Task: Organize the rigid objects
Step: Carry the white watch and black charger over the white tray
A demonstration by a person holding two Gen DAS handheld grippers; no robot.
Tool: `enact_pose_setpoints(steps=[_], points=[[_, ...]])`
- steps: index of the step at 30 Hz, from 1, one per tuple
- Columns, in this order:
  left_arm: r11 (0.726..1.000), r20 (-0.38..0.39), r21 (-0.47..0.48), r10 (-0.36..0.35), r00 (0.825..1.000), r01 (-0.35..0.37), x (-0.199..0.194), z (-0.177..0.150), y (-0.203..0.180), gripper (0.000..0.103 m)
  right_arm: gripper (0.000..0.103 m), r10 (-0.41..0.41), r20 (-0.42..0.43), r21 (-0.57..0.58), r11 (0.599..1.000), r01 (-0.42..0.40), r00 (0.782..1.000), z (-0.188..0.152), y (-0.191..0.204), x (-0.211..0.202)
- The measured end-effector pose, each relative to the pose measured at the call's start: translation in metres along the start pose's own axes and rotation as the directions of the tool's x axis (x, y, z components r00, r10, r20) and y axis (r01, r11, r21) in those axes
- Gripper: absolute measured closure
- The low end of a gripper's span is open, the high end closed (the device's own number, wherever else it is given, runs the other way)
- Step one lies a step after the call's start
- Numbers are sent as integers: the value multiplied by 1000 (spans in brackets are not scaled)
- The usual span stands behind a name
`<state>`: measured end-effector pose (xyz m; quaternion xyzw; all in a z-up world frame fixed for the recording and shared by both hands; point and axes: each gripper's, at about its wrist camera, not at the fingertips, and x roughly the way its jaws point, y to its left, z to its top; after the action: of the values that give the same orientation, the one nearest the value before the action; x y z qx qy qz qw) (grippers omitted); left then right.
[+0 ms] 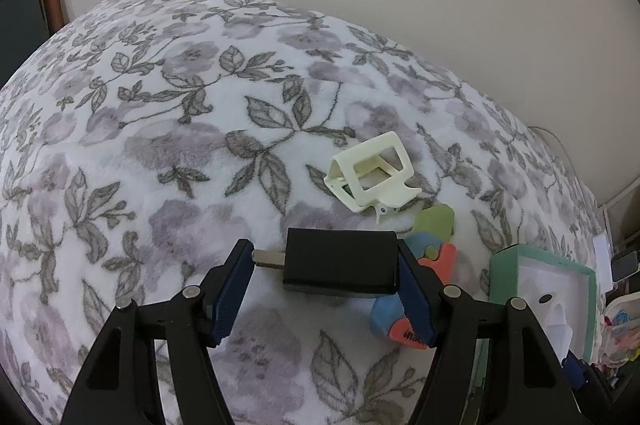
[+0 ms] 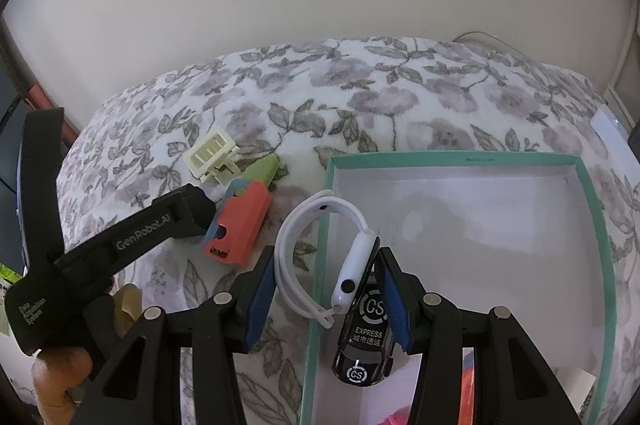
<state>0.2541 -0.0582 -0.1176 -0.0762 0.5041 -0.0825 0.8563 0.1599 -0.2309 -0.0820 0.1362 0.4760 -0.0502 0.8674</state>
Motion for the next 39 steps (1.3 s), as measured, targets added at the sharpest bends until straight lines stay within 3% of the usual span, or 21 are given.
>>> enact_pose_setpoints(steps=[10, 19, 23, 35, 39], points=[[1000, 31, -13, 3, 1000, -2, -45, 1, -10, 33, 51, -22, 27, 23, 1000, 22, 999, -10, -12, -33], [998, 90, 27, -55, 994, 53, -111, 2, -49, 33, 51, -41, 54, 99, 994, 35, 998, -20, -33, -69], [993, 88, 20, -122, 989, 120, -136, -2, -64, 33, 51, -75, 60, 157, 985, 65, 995, -26, -44, -86], [978, 30, -7, -208, 978, 209, -159, -35, -111, 33, 51, -207, 71, 236, 954, 185, 976, -48, -83, -114], [976, 15, 25, -217, 976, 217, -156, -47, -130, 33, 51, -230, 70, 254, 945, 206, 971, -50, -94, -115]])
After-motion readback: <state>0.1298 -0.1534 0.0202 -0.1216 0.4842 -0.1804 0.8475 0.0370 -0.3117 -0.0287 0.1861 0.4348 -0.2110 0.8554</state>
